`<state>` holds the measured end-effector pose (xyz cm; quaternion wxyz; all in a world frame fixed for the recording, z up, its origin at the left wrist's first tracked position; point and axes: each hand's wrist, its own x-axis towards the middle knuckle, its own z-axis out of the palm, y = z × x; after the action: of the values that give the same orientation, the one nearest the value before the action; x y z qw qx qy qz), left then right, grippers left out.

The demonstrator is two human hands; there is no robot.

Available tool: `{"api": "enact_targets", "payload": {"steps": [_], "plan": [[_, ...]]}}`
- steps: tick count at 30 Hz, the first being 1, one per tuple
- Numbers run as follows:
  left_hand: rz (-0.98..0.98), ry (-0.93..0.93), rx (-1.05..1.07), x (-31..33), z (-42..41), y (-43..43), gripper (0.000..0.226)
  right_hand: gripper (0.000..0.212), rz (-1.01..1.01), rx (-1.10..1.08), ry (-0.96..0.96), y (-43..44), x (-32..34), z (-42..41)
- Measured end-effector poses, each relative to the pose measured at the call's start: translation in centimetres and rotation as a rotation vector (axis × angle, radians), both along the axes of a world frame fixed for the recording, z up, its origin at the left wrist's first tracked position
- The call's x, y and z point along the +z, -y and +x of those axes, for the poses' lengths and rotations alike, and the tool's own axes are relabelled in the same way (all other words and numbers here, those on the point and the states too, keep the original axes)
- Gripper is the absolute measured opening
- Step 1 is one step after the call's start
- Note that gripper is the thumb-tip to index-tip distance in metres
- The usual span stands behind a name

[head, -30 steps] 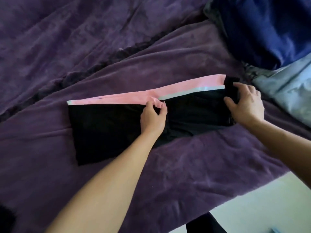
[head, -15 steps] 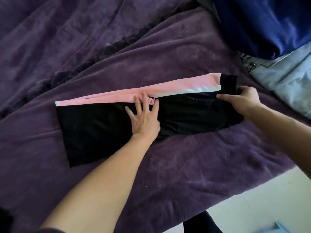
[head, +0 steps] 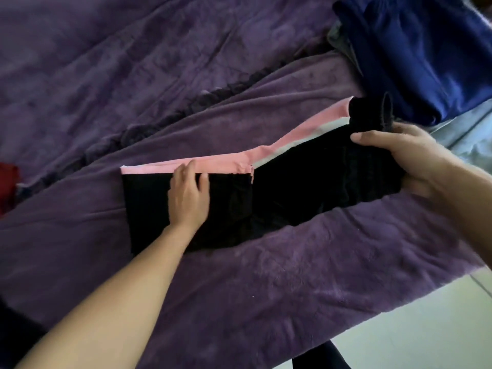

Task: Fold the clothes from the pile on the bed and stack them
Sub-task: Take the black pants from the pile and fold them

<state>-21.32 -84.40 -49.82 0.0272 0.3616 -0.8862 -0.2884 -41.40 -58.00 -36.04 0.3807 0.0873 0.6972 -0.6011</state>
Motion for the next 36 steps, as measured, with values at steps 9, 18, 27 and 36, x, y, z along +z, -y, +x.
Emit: {"api": "enact_targets", "payload": {"steps": [9,18,27,36], "plan": [[-0.127,0.053,0.346,1.8,16.4,13.1,0.029,0.055,0.180,0.428,-0.409,22.9,-3.2,15.0],[-0.125,0.048,0.299,0.3,21.1,16.5,0.031,0.038,0.461,0.752,-0.723,29.0,-14.2,22.9],[-0.036,0.124,-0.229,-2.9,7.2,16.5,0.070,0.072,0.906,0.844,-0.912,22.3,-15.0,8.5],[0.103,0.362,-0.212,-3.4,6.3,16.7,0.062,0.082,0.934,1.010,-0.564,20.0,-15.6,9.5]]}}
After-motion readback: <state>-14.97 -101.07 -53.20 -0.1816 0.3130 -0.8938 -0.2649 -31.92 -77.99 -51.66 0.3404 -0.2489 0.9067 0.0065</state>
